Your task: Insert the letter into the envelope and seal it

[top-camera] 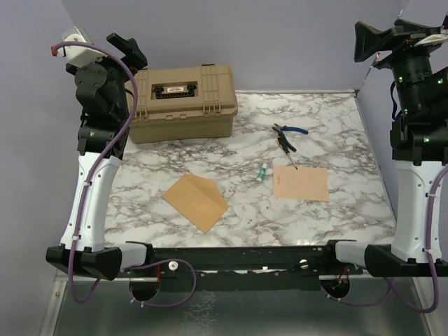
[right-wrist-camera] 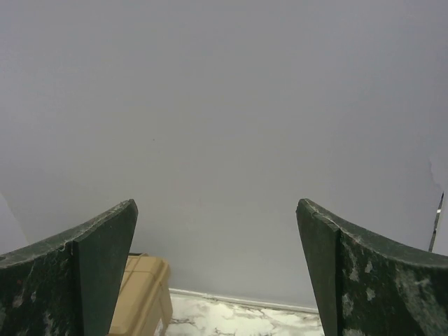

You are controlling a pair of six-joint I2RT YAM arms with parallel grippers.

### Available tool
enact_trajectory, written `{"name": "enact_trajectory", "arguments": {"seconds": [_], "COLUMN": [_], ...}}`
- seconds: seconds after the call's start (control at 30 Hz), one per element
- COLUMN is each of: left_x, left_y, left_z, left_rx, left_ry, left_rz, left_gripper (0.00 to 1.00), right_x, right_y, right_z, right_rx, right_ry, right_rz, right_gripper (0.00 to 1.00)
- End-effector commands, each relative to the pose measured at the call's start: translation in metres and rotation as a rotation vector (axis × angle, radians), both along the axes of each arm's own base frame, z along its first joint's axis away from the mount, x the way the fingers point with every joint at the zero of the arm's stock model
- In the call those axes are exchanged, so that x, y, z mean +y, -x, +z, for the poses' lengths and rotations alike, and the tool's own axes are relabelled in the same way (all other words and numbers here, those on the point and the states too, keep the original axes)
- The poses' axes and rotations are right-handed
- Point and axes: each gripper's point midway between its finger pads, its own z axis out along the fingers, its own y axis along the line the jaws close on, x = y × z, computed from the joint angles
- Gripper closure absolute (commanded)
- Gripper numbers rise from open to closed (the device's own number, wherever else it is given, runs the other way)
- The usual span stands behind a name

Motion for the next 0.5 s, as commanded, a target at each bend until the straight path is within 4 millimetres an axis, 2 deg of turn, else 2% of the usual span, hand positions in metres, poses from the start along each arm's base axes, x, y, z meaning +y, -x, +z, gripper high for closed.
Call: {"name": "enact_trajectory", "arguments": {"seconds": [0.0, 0.1, 0.3, 0.4, 0.47], "left_x": [-0.017, -0.035, -0.083, -0.107, -0.123], "left_y": [-0.002, -0.007, -0.016, -0.014, -0.013], "left_z": [0.003, -0.004, -0.039, -0.055, -0.065], "left_rx": [-0.021, -0.007, 0.053, 0.065, 0.071], "left_ry": [-0.01, -0.031, -0.004, -0.007, 0.007], "left_rz": [-0.098, -0.191, -0.452, -0.592, -0.675], "left_gripper": [0.01, 0.01, 0.01, 0.01, 0.01], "right_x": [-0.001, -0.001, -0.016, -0.02, -0.02], "right_y": [0.0, -0.011, -0.052, -0.069, -0.078], "right_z": [0.0, -0.012, -0.064, -0.106, -0.145], "right_rx": [-0.02, 0.016, 0.215, 0.333, 0.434], "right_ry": [-0.022, -0.037, -0.142, -0.223, -0.268], "right_rz": [0.004, 0.006, -0.065, -0.088, -0.092], "right_gripper": [0.0, 0.0, 0.0, 0.0, 0.0]}}
